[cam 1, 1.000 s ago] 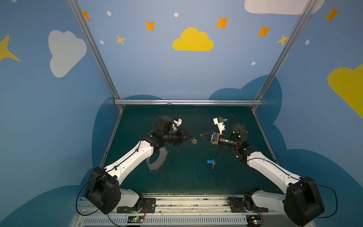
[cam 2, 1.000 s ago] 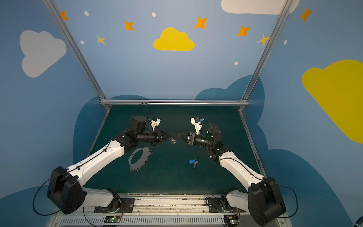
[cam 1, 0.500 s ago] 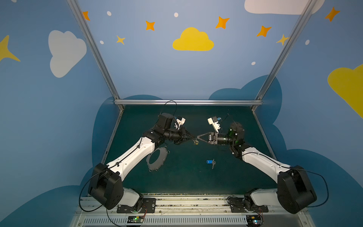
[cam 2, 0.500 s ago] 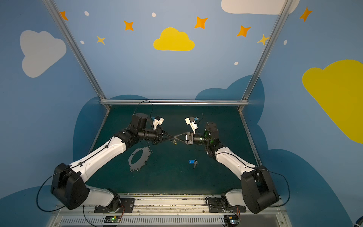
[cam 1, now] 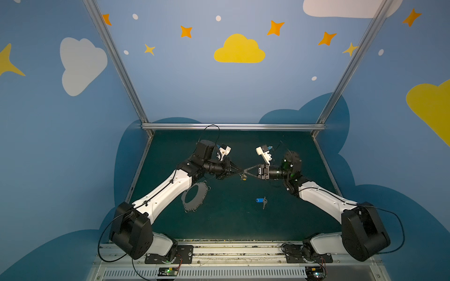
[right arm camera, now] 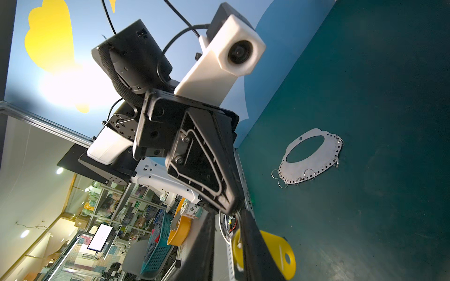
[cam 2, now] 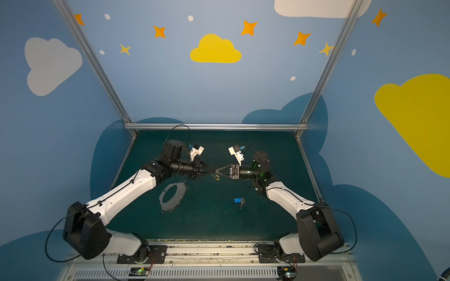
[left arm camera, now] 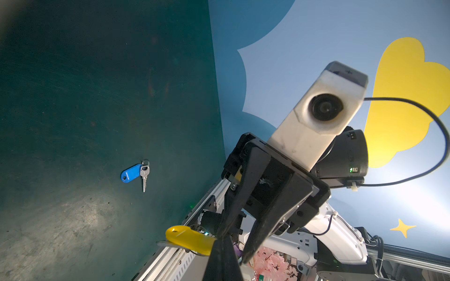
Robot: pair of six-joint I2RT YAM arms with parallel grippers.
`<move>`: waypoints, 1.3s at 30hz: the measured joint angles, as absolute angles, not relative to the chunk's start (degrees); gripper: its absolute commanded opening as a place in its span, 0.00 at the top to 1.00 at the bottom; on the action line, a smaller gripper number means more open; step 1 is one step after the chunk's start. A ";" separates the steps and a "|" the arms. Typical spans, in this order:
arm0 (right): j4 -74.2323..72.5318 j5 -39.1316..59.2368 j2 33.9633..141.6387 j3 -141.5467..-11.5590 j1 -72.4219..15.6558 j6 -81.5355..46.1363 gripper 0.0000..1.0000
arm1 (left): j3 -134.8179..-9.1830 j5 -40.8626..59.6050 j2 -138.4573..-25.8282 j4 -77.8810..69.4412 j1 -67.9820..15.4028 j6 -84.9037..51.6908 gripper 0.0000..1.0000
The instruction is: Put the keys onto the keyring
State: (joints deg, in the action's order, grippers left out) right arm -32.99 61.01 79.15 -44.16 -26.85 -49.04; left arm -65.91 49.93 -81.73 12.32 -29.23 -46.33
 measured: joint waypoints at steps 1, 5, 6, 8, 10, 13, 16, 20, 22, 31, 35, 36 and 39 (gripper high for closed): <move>-32.95 61.04 79.15 -44.16 -26.85 -49.04 0.79 | -65.98 50.02 -81.73 12.43 -29.26 -46.19 0.96; -32.77 61.25 79.15 -44.16 -26.98 -48.93 0.75 | -66.65 50.19 -81.73 12.86 -29.26 -45.89 0.96; -32.73 61.32 79.15 -44.16 -27.07 -48.80 0.74 | -66.85 50.30 -81.73 12.86 -29.23 -45.84 0.96; -32.10 61.32 79.15 -44.16 -27.22 -48.18 0.76 | -67.00 50.35 -81.73 12.75 -29.23 -45.80 0.96; -31.70 61.32 79.15 -44.16 -27.22 -47.83 0.81 | -67.02 50.43 -81.73 12.78 -29.26 -45.80 0.96; -31.59 61.36 79.15 -44.16 -27.22 -47.68 0.89 | -67.02 50.54 -81.73 12.84 -29.23 -45.74 0.96; -31.42 61.19 79.15 -44.16 -27.24 -47.62 0.97 | -67.05 50.68 -81.73 12.99 -29.26 -45.56 0.96; -31.24 61.08 79.15 -44.16 -27.27 -47.57 0.99 | -67.07 50.50 -81.73 13.21 -29.19 -45.32 0.87; -31.29 60.86 79.15 -44.16 -27.24 -47.59 1.00 | -67.07 49.78 -81.73 13.28 -29.06 -45.30 0.70; -34.02 55.35 78.94 -43.94 -27.27 -50.48 1.00 | -59.46 42.61 -74.19 8.64 -26.26 -49.28 0.60; -37.21 51.70 78.28 -43.05 -27.27 -52.62 1.00 | -55.24 40.01 -69.73 5.45 -26.33 -51.24 0.60; -38.15 51.05 78.22 -42.87 -27.29 -53.30 1.00 | -54.48 39.51 -69.01 4.62 -26.50 -51.70 0.60; -40.91 49.15 78.17 -42.44 -27.83 -55.20 1.00 | -52.64 38.04 -68.05 1.74 -27.35 -52.90 0.62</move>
